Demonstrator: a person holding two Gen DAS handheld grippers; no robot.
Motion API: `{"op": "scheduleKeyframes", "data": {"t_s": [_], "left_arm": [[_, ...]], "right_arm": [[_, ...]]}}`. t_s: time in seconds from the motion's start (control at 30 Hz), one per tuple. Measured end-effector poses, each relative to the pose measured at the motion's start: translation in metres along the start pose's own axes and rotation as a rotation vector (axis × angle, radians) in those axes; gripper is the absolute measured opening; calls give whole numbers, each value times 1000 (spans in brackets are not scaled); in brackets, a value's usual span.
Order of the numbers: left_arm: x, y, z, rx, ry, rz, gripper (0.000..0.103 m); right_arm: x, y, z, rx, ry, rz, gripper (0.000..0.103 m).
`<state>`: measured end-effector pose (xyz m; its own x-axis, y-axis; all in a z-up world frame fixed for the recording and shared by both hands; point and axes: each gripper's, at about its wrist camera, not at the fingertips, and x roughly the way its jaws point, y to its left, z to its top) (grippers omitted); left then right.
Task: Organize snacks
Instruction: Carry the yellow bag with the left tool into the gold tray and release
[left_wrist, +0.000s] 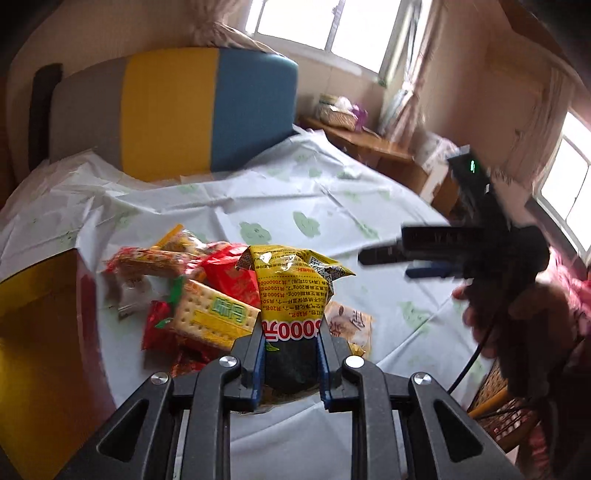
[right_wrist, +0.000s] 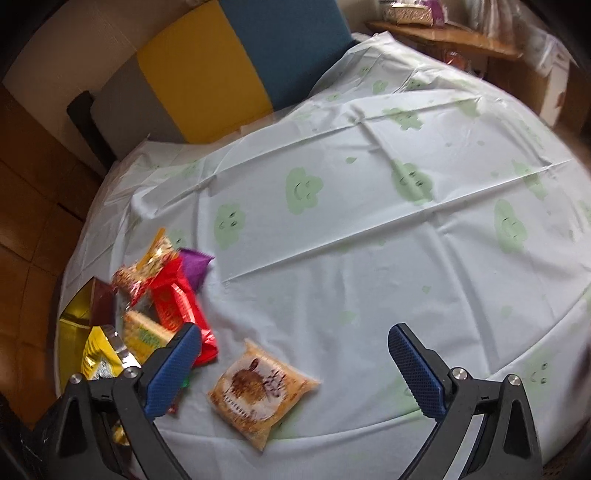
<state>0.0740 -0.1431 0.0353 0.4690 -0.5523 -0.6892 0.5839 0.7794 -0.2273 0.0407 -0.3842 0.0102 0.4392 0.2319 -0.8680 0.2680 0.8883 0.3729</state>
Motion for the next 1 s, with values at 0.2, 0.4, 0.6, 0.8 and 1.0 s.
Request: {"op": "scheduleKeyframes", "data": {"t_s": [0.2, 0.4, 0.6, 0.8, 1.0], "left_arm": [[-43, 37, -8, -78, -104, 114, 22], [-82, 93, -30, -214, -151, 216, 22], [-99, 149, -61, -378, -140, 334, 22], [-105, 182, -90, -475, -113, 396, 22], [-107, 199, -106, -528, -82, 428, 22]], "right_arm": [[12, 23, -17, -98, 113, 104, 87], [4, 59, -27, -288, 37, 86, 57], [25, 107, -48, -517, 58, 15, 44], [44, 146, -37, -619, -49, -47, 62], [79, 123, -1, -455, -67, -109, 58]]}}
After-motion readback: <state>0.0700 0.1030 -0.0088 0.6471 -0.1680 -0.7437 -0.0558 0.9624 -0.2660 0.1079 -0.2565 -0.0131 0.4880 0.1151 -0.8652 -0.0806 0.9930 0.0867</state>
